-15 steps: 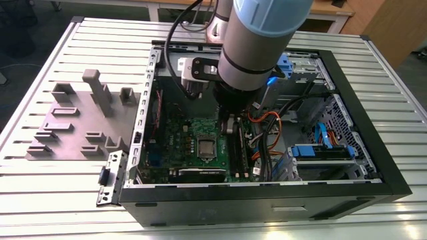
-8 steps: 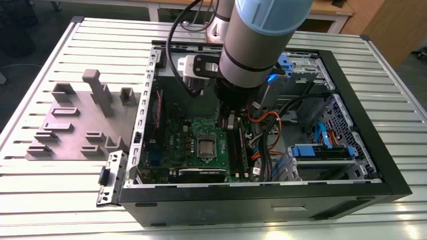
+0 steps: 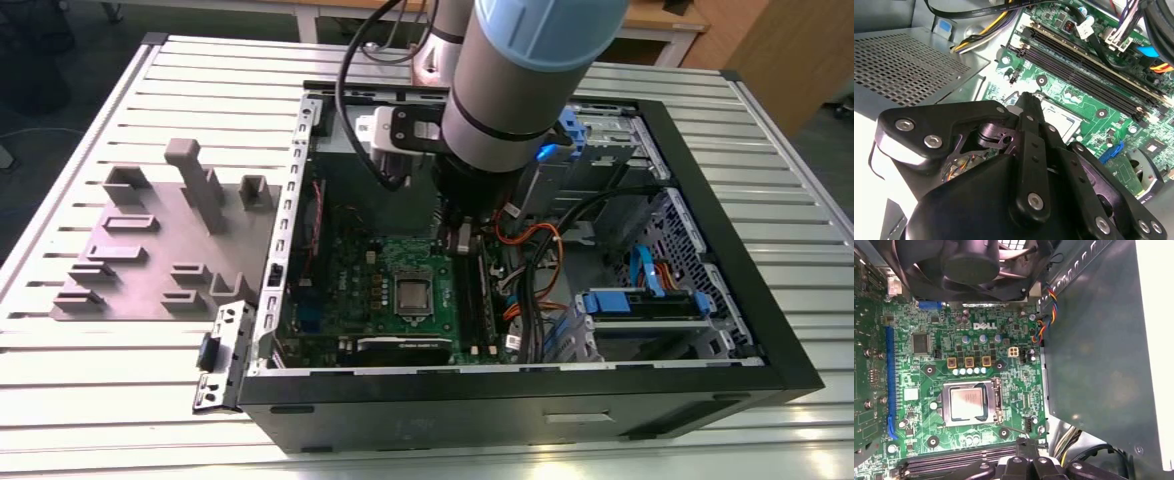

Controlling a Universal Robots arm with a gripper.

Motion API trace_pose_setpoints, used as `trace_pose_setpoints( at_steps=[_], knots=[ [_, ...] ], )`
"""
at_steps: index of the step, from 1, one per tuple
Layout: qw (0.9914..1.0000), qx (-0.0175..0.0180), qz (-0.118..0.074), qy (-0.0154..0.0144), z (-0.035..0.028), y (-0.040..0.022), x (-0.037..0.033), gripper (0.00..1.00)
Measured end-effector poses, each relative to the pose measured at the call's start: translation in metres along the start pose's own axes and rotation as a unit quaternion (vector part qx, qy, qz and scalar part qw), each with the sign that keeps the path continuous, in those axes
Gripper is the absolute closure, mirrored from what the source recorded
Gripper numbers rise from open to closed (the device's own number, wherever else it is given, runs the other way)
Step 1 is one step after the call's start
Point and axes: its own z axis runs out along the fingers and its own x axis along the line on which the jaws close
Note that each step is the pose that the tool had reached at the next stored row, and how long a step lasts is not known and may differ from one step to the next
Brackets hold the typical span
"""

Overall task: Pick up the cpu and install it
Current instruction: 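Install the first cpu locking lever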

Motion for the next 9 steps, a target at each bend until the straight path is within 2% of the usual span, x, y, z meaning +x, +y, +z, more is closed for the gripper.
trace_pose_setpoints(
  at_steps=[9],
  knots=[
    [1.0,0.0,0.0,-0.0001,0.0005,-0.0011,-0.0019,0.89]
  ],
)
